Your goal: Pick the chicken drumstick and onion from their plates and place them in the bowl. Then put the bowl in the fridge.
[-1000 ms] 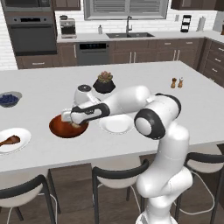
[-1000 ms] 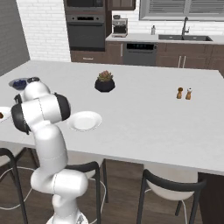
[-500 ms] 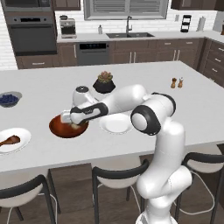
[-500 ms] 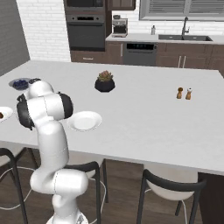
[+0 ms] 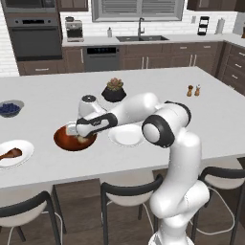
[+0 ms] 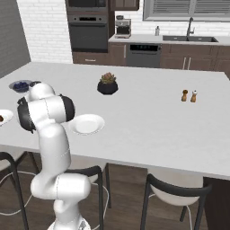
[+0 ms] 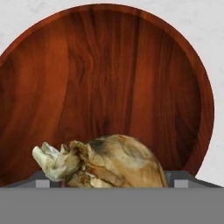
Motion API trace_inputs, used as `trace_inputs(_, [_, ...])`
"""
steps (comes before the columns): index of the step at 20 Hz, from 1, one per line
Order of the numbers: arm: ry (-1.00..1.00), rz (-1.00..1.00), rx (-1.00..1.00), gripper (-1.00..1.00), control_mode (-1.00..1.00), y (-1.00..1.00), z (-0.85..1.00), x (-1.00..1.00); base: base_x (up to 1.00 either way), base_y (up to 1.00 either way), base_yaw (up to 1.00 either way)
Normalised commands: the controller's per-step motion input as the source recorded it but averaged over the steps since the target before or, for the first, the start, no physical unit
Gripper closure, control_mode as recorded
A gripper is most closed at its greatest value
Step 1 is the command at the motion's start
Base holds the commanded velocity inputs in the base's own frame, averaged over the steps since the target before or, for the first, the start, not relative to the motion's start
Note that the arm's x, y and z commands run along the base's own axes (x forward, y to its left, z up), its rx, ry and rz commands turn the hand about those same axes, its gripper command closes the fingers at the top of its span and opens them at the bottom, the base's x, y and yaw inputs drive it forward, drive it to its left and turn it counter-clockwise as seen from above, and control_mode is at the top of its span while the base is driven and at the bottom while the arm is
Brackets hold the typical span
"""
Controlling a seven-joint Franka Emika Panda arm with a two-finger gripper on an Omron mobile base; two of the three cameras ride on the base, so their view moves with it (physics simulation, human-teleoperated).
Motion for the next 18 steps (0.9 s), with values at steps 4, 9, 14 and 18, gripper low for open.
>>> trace_inputs(4, [-0.01, 0.0, 0.0, -1.0, -1.0, 0.0, 0.03, -0.06, 0.0, 0.0, 0.0])
trace_inputs(9, [-0.07, 0.0, 0.01, -1.0, -1.0, -0.05, 0.42, -0.46, 0.0, 0.0, 0.0])
trace_inputs(14, [-0.01, -0.04, 0.02, -1.0, -1.0, -0.26, 0.32, -0.76, 0.0, 0.0, 0.0])
trace_inputs(18, [0.0, -0.01, 0.04, -1.0, -1.0, -0.35, 0.41, -0.86, 0.0, 0.0, 0.0])
